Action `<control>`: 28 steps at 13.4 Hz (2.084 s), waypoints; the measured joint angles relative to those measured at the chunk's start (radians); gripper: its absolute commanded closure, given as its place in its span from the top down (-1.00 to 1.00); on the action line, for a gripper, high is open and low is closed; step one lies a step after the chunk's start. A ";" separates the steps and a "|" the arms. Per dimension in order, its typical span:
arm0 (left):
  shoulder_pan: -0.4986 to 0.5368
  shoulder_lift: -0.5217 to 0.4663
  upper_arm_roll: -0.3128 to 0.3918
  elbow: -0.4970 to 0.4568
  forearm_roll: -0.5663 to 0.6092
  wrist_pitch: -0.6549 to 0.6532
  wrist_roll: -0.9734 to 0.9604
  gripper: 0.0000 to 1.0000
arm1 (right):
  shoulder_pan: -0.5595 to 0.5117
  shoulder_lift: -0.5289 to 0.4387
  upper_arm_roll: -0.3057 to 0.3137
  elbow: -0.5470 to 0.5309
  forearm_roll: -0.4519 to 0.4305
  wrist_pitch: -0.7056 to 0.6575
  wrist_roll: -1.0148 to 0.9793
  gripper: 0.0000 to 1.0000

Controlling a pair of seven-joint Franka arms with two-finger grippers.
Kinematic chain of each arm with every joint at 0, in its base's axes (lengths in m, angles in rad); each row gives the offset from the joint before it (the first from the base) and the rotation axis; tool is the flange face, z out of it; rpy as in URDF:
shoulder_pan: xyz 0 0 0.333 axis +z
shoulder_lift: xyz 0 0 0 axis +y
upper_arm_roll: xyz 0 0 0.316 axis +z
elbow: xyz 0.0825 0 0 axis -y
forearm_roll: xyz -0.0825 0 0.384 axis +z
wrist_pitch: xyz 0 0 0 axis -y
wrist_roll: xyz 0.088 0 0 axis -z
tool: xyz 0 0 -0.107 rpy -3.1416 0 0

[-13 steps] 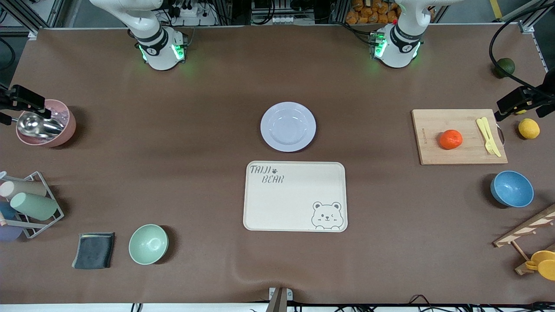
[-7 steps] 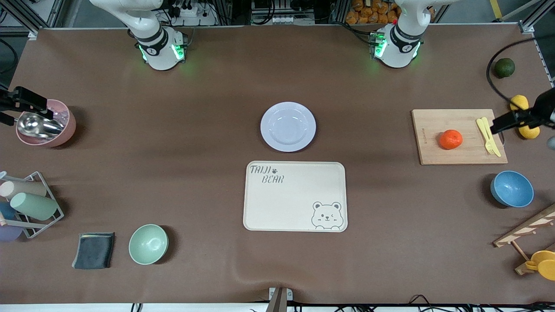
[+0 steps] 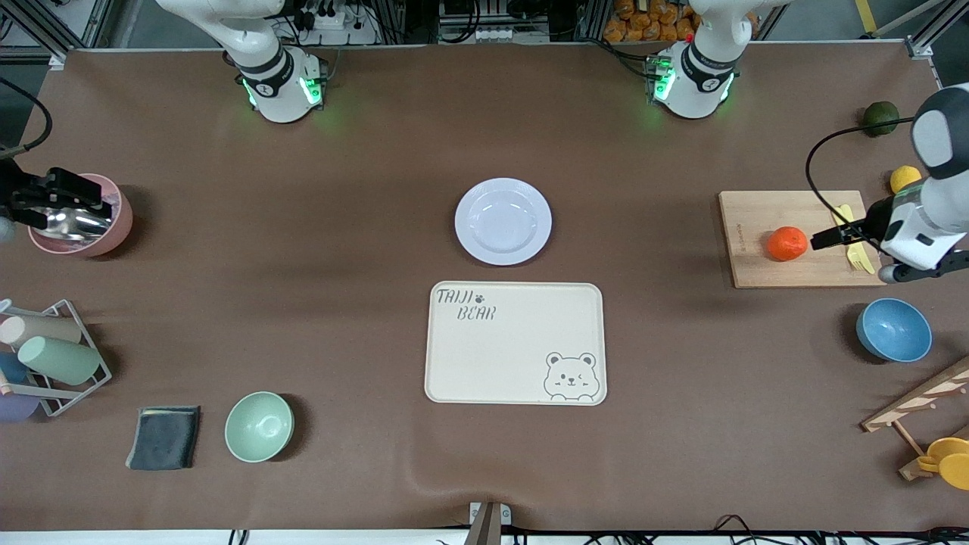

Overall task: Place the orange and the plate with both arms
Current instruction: 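Reach the left gripper down to the orange on the cutting board, then grasp the orange with the left gripper while the right gripper reaches out, then carry the orange with the left gripper onto the white plate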

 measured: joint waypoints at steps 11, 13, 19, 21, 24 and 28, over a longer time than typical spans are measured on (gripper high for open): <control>0.089 0.121 0.000 -0.209 0.000 0.306 0.049 1.00 | 0.011 0.018 0.000 -0.015 0.027 -0.016 0.000 1.00; 0.089 0.140 -0.001 -0.209 0.000 0.308 0.049 1.00 | 0.014 0.024 0.000 -0.024 0.043 -0.016 0.001 1.00; 0.091 0.197 -0.001 -0.209 0.000 0.340 0.049 0.54 | 0.013 0.029 -0.003 -0.066 0.127 -0.016 0.004 1.00; 0.094 0.212 -0.001 -0.209 0.000 0.344 0.049 -0.07 | 0.013 0.035 -0.004 -0.088 0.149 -0.016 0.005 1.00; 0.096 0.222 -0.001 -0.205 0.000 0.347 0.049 -1.00 | -0.003 0.070 -0.008 -0.121 0.284 -0.026 0.024 1.00; 0.097 0.212 -0.020 -0.187 0.000 0.347 0.049 -1.00 | -0.024 0.121 -0.013 -0.178 0.414 -0.030 0.025 1.00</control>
